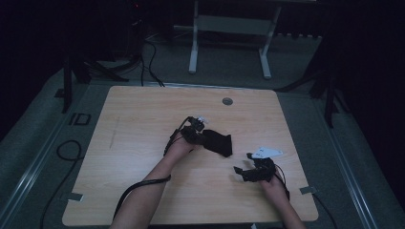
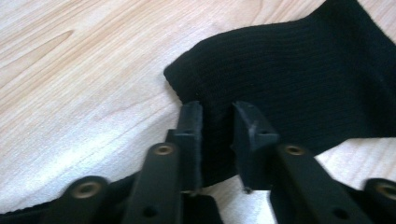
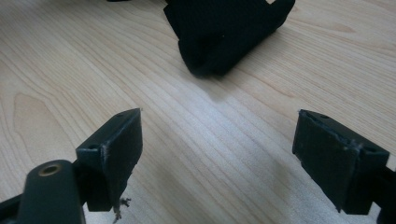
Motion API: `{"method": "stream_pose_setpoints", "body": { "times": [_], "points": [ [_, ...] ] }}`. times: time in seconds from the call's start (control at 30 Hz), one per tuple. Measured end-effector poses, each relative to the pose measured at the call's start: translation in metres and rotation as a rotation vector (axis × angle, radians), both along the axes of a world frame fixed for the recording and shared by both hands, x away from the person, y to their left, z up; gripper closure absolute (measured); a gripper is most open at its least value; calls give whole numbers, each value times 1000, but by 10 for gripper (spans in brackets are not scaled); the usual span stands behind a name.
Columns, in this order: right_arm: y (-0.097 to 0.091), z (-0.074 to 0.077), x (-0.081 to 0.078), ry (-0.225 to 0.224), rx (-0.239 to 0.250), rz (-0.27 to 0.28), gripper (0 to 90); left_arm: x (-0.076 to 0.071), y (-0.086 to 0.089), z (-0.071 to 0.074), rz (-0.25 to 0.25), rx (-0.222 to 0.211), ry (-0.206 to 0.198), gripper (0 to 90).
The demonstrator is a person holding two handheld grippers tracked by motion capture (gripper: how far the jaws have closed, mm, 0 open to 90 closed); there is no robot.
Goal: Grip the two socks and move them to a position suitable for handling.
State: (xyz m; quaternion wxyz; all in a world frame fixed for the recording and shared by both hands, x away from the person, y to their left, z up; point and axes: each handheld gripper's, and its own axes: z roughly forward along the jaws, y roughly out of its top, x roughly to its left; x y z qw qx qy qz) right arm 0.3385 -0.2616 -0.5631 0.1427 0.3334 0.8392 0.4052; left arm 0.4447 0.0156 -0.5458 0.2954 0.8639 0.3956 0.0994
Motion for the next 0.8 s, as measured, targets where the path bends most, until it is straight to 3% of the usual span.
{"method": "stream_pose_setpoints", "body": {
  "times": [0.2,0.37,0.53,0.63,0.7,0.73,0.8],
  "points": [
    [2,0,0,0,-3,0,159,-11,1,8,6,-37,-37,812],
    [3,-1,-1,1,-2,-1,159,-20,2,25,25,-105,-67,818],
    [5,0,1,35,18,-12,159,-33,-2,55,1,-155,-103,842],
    [6,1,1,49,34,-22,158,-35,-2,61,2,-172,-110,844],
    [10,4,-1,38,50,-1,114,-44,0,87,5,-251,-115,849],
    [10,4,-1,38,50,-1,114,-44,0,87,5,-251,-115,850],
    [12,7,-1,37,82,7,112,-51,0,101,-6,-271,-126,850]
  ]
}}
